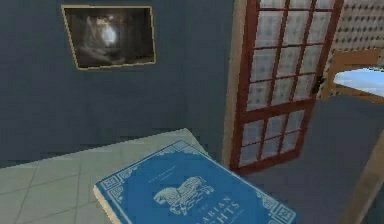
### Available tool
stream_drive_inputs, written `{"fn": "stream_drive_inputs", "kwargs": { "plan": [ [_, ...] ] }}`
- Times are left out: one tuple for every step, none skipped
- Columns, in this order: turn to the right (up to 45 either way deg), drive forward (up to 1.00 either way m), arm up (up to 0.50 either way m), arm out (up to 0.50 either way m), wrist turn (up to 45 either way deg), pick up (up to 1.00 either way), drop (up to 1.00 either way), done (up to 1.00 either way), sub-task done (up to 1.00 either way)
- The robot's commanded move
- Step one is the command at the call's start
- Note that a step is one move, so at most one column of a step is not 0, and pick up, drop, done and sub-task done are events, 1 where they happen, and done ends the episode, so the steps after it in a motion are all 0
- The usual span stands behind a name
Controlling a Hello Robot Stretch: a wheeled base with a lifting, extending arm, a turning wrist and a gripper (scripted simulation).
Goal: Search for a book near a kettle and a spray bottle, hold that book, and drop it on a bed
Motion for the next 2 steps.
{"fn": "stream_drive_inputs", "kwargs": {
  "plan": [
    [0.0, 0.8, 0.0, 0.0, 0.0, 0.0, 0.0, 0.0, 0.0],
    [45.0, 0.0, 0.0, 0.0, 0.0, 0.0, 0.0, 0.0, 0.0]
  ]
}}
